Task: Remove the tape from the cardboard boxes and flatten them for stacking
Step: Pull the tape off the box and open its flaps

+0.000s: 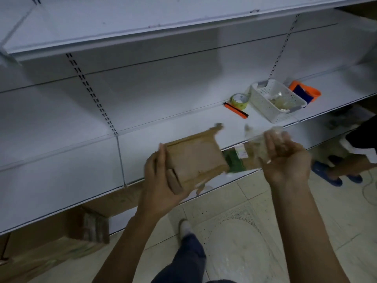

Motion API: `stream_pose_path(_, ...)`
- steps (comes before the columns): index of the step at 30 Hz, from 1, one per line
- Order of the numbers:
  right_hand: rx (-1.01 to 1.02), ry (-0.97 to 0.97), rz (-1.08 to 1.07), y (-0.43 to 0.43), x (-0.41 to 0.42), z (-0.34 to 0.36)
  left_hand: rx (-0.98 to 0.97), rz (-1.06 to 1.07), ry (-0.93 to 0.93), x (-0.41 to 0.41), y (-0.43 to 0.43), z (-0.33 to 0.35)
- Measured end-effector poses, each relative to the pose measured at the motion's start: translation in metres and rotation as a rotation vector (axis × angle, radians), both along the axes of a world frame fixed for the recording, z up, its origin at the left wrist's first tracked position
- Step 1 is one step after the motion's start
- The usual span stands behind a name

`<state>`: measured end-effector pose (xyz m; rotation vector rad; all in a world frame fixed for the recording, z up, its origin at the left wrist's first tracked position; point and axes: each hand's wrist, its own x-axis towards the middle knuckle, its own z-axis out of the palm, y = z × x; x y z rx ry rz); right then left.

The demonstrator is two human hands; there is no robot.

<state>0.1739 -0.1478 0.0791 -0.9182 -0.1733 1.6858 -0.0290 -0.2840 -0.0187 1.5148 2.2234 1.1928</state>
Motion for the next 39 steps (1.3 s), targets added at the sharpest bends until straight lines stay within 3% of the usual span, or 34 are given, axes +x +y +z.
stream_pose_path(3,0.072,0.063,-0.090,0.037,0.009,0.004,-0.081,0.091,-0.075,-0.011,0.029,-0.012)
stream_pose_path(6,0.141,0.149,0.079,0.058,-0.012,0.002,-0.117,-0.098,-0.147,-0.004,0.084,-0.007)
stream_pose_path(8,0.144,0.233,0.219,0.065,-0.037,-0.004,-0.092,-0.188,-0.075,0.007,0.122,0.001)
stream_pose_path(9,0.144,0.187,0.258,0.069,-0.049,-0.006,-0.071,-0.216,-0.036,0.011,0.139,0.005)
stream_pose_path(10,0.177,0.023,0.272,0.072,-0.056,-0.006,-0.053,-0.242,-0.001,0.014,0.152,0.010)
stream_pose_path(11,0.249,-0.276,0.255,0.081,-0.060,-0.009,-0.046,-0.266,0.038,0.014,0.167,0.012)
stream_pose_path(14,0.568,-1.349,0.126,0.106,-0.050,-0.023,-0.024,-0.251,0.034,0.007,0.200,0.021)
stream_pose_path(15,0.625,-1.555,0.129,0.113,-0.045,-0.028,-0.006,-0.230,-0.007,0.005,0.211,0.025)
stream_pose_path(16,0.634,-1.644,0.152,0.119,-0.039,-0.034,0.014,-0.228,-0.014,0.004,0.220,0.028)
stream_pose_path(17,0.621,-1.632,0.204,0.125,-0.034,-0.038,0.028,-0.243,0.031,0.003,0.230,0.031)
stream_pose_path(20,0.391,-1.084,0.341,0.144,-0.025,-0.042,0.047,-0.304,0.188,-0.004,0.252,0.035)
stream_pose_path(21,0.369,-0.987,0.315,0.152,-0.022,-0.043,0.052,-0.328,0.221,-0.006,0.258,0.035)
stream_pose_path(24,0.406,-0.936,0.164,0.182,-0.014,-0.049,0.034,-0.363,0.307,-0.011,0.273,0.029)
stream_pose_path(28,0.199,-0.738,-0.037,0.250,0.011,-0.060,-0.030,-0.221,0.239,-0.016,0.299,0.014)
stream_pose_path(31,0.140,-0.786,-0.085,0.321,0.042,-0.075,-0.113,-0.141,0.220,-0.010,0.325,-0.001)
stream_pose_path(34,0.151,-0.907,-0.094,0.396,0.066,-0.095,-0.175,-0.045,0.057,0.017,0.359,-0.005)
stream_pose_path(39,0.413,-1.395,0.134,0.502,0.086,-0.124,-0.257,0.046,-0.096,0.066,0.401,-0.014)
